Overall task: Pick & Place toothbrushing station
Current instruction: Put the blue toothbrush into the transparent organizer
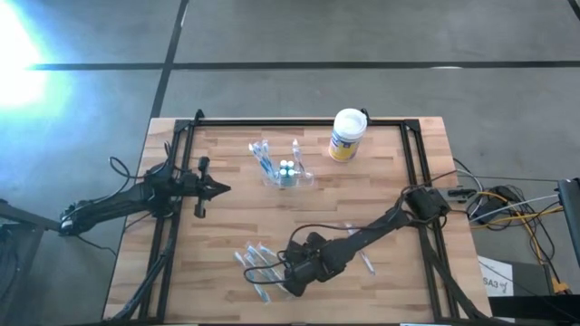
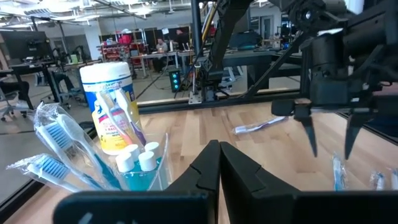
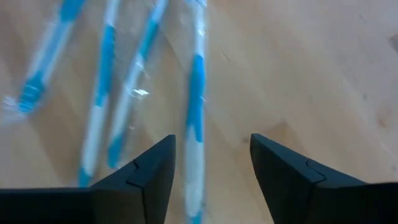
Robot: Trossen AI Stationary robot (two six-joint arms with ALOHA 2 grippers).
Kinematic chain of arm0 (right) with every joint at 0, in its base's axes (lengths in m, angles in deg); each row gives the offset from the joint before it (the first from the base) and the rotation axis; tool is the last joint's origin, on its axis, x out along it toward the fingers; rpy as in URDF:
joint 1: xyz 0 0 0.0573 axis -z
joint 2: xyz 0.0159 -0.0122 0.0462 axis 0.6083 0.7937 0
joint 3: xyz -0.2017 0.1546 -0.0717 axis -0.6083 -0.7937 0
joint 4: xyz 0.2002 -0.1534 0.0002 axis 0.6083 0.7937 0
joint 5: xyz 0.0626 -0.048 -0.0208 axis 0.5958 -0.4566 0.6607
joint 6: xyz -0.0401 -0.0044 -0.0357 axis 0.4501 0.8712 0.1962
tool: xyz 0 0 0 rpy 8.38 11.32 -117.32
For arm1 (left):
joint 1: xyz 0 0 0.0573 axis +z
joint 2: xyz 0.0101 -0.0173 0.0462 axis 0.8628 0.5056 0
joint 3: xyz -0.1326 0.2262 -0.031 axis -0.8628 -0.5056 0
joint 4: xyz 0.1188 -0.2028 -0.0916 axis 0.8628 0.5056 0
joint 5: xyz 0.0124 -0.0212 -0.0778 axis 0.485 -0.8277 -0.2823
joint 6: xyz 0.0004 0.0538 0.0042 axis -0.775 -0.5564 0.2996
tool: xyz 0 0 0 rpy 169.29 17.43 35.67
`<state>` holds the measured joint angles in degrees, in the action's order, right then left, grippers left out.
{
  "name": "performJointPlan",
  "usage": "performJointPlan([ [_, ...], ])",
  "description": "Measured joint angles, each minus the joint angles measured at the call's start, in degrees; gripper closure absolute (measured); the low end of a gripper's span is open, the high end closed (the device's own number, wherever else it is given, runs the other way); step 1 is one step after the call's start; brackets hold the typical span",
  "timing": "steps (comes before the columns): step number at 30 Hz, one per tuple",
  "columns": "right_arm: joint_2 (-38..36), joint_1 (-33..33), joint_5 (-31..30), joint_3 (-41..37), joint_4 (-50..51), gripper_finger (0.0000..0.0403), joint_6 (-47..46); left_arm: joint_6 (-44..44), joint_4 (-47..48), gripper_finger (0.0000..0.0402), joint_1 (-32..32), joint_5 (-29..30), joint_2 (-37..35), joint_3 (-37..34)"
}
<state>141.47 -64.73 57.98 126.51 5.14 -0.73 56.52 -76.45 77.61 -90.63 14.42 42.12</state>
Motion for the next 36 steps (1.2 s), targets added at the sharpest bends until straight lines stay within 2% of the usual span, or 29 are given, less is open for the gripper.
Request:
performJointPlan([
  [7,0.0,-0.8,0.2,-5.2,-3.6,0.0170,-1.9,0.1,0.0,0.0380,0.0,-0.2,0.0,0.0],
  [13,0.0,-1.7,0.2,-6.0,-6.2,0.0156,-0.7,-0.1,0.0,0.0383,0.0,-0.2,0.0,0.0],
  [19,0.0,-1.6,-2.5,-6.0,-5.9,0.0162,-0.1,-0.2,0.2,0.0378,0.0,-0.2,0.0,0.0],
  [26,-0.3,-1.6,-2.6,-3.8,-6.0,0.0167,1.5,-0.2,0.2,0.0383,0.0,-0.2,0.0,0.0],
  [31,-0.3,-1.7,0.3,-3.7,-6.1,0.0167,1.4,-0.2,0.5,0.0381,0.0,-0.3,0.0,0.0],
  [36,-0.3,-1.8,0.5,-4.9,-6.0,0.0167,0.0,-0.2,0.4,0.0376,0.0,-0.6,0.0,0.0],
])
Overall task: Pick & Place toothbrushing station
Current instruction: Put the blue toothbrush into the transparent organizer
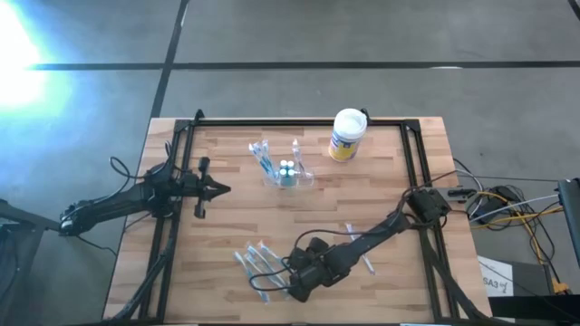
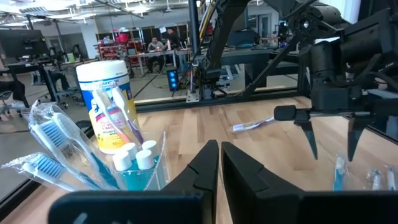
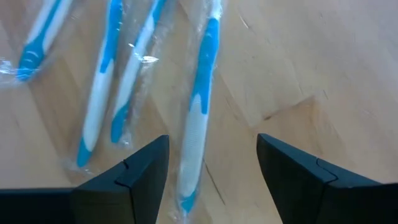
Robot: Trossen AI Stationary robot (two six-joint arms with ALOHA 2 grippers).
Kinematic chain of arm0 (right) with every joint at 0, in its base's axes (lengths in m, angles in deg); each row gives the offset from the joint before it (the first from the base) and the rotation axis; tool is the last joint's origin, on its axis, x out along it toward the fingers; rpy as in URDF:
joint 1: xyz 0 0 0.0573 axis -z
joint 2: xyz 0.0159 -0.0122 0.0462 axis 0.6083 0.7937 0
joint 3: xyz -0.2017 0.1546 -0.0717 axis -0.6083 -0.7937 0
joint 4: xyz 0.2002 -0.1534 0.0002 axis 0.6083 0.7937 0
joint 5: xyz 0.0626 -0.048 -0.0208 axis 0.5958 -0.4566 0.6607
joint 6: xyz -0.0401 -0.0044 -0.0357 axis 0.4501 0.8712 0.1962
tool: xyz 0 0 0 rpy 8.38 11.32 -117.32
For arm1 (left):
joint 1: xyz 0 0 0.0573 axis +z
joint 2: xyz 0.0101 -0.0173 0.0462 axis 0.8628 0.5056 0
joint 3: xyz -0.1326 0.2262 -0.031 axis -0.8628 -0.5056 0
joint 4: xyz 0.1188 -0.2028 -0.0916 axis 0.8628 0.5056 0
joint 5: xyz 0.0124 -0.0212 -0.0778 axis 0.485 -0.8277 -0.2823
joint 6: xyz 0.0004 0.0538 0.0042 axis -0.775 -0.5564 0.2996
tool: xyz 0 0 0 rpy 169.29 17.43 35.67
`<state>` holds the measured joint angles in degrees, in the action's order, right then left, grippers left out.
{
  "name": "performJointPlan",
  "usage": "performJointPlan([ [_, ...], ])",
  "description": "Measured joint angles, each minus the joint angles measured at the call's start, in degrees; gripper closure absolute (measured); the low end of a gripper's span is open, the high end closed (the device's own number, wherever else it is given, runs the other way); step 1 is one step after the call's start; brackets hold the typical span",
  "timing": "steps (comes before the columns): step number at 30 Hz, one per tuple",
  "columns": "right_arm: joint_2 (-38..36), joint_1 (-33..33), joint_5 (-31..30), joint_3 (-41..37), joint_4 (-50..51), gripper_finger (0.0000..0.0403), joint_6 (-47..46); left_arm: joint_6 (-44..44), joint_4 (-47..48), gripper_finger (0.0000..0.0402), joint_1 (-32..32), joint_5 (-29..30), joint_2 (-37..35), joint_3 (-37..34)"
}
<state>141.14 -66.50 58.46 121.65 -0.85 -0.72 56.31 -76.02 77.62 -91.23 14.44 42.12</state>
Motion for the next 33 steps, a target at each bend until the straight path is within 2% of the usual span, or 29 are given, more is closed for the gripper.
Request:
performJointPlan([
  [12,3.4,0.0,2.4,0.1,1.1,0.0168,0.5,0.0,0.0,0.0376,-0.1,-0.2,0.0,0.0],
  [15,3.5,0.0,2.4,0.1,1.7,0.0181,0.8,0.0,0.0,0.0376,-0.1,-0.2,0.0,0.0],
  [18,3.0,0.1,2.3,0.0,2.2,0.0211,2.6,0.0,0.2,0.0376,-0.1,-0.2,0.0,0.0],
  [22,2.0,0.7,2.8,-0.1,3.3,0.0275,7.4,0.0,0.7,0.0376,0.0,-0.1,0.0,0.0],
  [28,0.2,1.7,3.1,-0.3,5.6,0.0367,8.8,-0.6,1.0,0.0376,0.0,0.3,0.0,0.0],
  [30,-0.5,1.7,2.2,-0.3,5.8,0.0383,9.4,-0.7,1.1,0.0376,0.0,1.3,0.0,0.0],
  [33,-1.6,1.7,1.8,-0.2,5.9,0.0380,10.0,-0.9,1.1,0.0376,0.0,1.5,0.0,0.0],
])
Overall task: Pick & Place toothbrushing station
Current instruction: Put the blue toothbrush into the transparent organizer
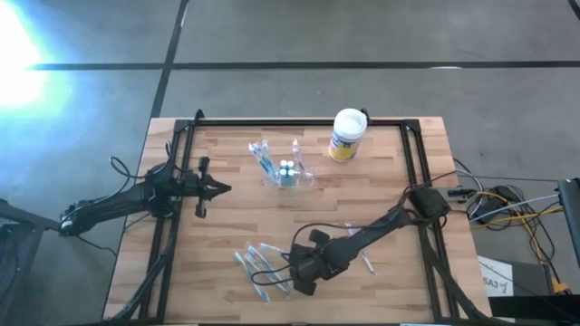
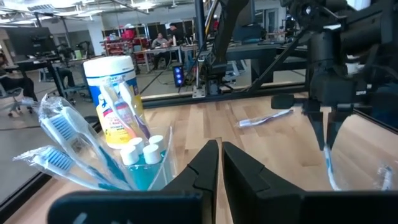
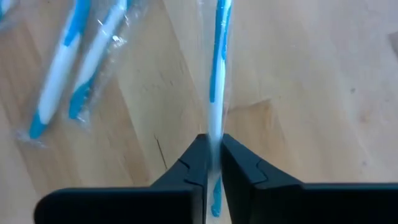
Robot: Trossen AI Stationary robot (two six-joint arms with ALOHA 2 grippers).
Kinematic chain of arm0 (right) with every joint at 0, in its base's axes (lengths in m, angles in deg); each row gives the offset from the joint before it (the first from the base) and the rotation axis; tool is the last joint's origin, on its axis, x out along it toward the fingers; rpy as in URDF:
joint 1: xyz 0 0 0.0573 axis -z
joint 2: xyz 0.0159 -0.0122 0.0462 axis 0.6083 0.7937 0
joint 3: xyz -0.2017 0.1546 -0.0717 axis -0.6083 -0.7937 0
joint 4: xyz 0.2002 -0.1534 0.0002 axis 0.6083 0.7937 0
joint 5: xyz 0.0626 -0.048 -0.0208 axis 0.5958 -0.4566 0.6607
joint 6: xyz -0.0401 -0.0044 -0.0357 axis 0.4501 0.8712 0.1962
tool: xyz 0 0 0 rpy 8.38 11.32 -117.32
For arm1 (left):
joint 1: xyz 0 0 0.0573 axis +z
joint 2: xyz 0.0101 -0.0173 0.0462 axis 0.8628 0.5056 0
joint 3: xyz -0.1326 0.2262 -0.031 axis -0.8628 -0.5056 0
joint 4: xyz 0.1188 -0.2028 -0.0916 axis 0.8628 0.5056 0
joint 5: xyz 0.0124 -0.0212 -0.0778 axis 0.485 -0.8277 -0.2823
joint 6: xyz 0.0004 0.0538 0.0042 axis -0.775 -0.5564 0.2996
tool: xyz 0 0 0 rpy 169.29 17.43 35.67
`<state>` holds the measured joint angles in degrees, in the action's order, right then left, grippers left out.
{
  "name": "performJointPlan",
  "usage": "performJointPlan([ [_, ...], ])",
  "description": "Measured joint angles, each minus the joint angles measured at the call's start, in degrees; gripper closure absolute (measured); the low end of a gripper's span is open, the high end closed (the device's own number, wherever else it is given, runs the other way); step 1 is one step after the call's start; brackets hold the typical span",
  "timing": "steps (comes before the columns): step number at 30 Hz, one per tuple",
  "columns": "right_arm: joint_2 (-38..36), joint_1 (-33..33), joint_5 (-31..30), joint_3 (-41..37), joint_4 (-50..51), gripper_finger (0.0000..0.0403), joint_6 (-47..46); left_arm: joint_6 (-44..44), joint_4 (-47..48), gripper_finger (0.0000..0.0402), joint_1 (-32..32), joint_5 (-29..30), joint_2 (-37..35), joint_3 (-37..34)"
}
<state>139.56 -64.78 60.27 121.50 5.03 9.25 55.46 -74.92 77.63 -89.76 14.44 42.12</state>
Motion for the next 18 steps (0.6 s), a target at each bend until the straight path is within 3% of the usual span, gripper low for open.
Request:
performJointPlan([
  [10,-6.4,-1.3,-6.3,0.1,-0.3,0.0377,2.0,0.3,0.1,0.0376,0.0,0.0,0.0,0.0],
  [14,-8.6,-4.0,-18.1,0.1,-3.4,0.0376,7.9,2.2,0.2,0.0376,0.0,-0.1,0.0,0.0],
  [18,-12.2,-6.1,-23.7,-0.1,-7.2,0.0376,15.0,2.1,0.3,0.0376,0.0,-0.6,0.0,0.0],
])
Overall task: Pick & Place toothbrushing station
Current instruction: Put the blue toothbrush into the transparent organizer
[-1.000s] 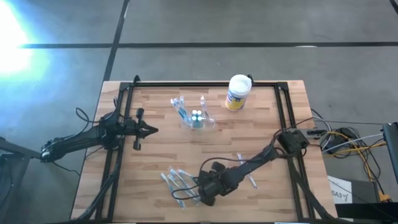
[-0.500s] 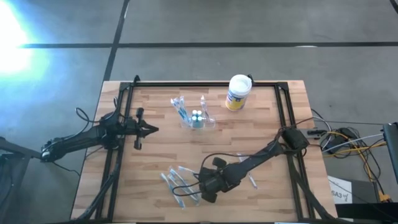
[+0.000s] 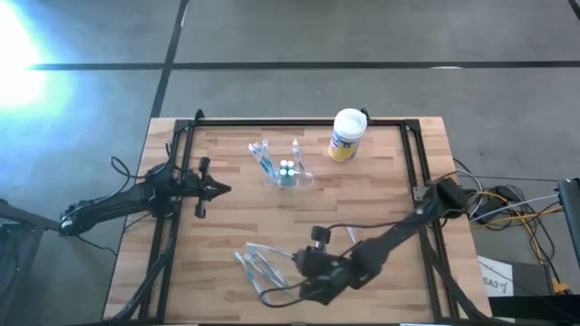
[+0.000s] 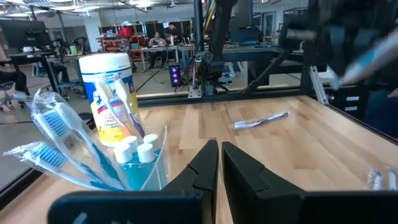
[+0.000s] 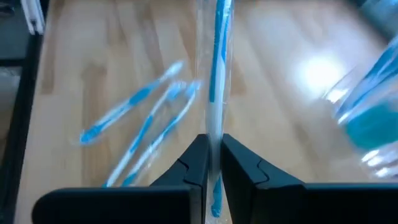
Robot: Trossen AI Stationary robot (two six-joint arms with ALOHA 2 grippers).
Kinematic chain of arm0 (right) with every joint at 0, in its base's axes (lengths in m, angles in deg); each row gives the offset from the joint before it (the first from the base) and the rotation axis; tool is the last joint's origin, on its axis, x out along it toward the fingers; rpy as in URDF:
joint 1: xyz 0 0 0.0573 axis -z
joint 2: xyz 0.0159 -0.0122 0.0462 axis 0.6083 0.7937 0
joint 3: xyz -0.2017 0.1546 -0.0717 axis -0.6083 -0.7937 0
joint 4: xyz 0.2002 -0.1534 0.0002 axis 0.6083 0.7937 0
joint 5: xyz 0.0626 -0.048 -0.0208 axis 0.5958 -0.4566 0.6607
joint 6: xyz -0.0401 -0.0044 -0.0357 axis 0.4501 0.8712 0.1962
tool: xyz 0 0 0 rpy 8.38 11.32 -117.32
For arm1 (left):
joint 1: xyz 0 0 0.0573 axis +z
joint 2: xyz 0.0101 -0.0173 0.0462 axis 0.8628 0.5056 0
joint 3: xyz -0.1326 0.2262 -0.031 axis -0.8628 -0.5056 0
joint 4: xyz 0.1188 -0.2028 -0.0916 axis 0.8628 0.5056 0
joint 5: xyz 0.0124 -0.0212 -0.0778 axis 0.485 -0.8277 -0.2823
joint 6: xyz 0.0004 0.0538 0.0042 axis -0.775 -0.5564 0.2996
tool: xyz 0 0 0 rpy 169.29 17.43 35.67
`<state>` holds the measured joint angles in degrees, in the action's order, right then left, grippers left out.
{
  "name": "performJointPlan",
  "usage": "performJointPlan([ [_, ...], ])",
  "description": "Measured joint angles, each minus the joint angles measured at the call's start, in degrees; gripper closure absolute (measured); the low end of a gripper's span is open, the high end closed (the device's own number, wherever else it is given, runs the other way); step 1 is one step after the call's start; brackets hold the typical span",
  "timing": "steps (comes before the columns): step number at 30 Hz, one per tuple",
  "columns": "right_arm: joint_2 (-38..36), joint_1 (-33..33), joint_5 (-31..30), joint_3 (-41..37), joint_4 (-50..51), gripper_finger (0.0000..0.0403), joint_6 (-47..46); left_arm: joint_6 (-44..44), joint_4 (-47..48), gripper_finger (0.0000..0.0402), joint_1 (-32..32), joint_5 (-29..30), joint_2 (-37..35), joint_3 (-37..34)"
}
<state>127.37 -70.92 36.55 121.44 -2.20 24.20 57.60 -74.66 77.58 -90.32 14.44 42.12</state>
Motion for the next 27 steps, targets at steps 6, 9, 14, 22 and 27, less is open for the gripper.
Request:
performJointPlan([
  [6,-5.1,-2.3,-6.9,-1.9,-0.4,0.0376,9.8,0.0,-0.1,0.0376,0.0,-3.5,-0.1,0.0],
  [9,-7.9,-2.3,-6.6,-4.4,-2.9,0.0376,12.8,-0.2,-0.6,0.0376,0.0,-4.3,-0.1,0.0],
  [14,-12.2,-1.8,-0.7,-10.9,-11.0,0.0376,22.6,-1.7,-2.2,0.0376,0.0,-4.7,-0.1,0.0],
  [22,-22.0,3.8,20.8,-23.7,-31.4,0.0376,38.8,0.2,-5.9,0.0376,0.0,-4.6,-0.1,0.3],
  [27,-28.4,5.7,22.4,-35.4,-45.1,0.0376,41.9,1.0,-7.6,0.0376,0.0,-4.8,-0.2,1.2],
])
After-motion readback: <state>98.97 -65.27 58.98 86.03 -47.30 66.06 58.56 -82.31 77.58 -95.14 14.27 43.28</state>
